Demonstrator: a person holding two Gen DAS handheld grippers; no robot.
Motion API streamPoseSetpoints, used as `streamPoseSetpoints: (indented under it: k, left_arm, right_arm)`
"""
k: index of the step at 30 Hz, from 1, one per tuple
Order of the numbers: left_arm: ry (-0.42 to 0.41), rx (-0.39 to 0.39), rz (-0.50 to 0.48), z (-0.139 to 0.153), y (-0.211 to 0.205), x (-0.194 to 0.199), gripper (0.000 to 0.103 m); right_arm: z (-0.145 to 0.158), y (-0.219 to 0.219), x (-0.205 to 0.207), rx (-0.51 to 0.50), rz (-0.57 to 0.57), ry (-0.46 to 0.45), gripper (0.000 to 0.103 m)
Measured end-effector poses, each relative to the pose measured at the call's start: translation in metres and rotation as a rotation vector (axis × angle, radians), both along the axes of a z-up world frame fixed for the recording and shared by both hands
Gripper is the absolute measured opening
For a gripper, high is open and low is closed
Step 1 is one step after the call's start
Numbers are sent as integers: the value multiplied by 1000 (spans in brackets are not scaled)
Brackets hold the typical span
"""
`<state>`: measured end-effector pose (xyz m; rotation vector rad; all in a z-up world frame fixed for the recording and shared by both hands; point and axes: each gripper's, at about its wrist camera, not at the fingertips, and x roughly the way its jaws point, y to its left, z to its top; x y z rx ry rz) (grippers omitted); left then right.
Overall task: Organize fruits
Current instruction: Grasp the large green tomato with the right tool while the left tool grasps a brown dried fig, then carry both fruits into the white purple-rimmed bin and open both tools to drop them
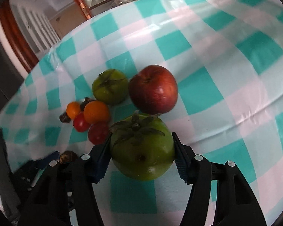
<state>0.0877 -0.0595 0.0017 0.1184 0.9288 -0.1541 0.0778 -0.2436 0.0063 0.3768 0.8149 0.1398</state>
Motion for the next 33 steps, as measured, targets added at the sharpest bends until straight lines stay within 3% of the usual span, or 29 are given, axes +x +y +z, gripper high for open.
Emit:
streamPoseSetpoints:
  k: [6,15,20,22,26,33]
  left_arm:
    - [-23,-16,-7,2,2,-3,44]
    - [-80,-170,57,13,33,-17,44]
    - [-120,-171,88,23,37,-69,44]
    - [-151,-169,65,32,38,-106,44]
    - [-199,-131,-3,43,36,-172,44]
    - [-187,-150,-161,49,11,-255,44]
  right_arm:
    - [3,7,-1,-26,16,-36,59]
    - [4,-5,-5,39,-14,-77,59]
    - [8,-5,-14,43,-9,-81,59]
    - [10,-6,-33,62,-25,-69,59]
    - [22,-1,-116,89,2,-103,59]
    - [40,-15,-253,-8,31,-169,59]
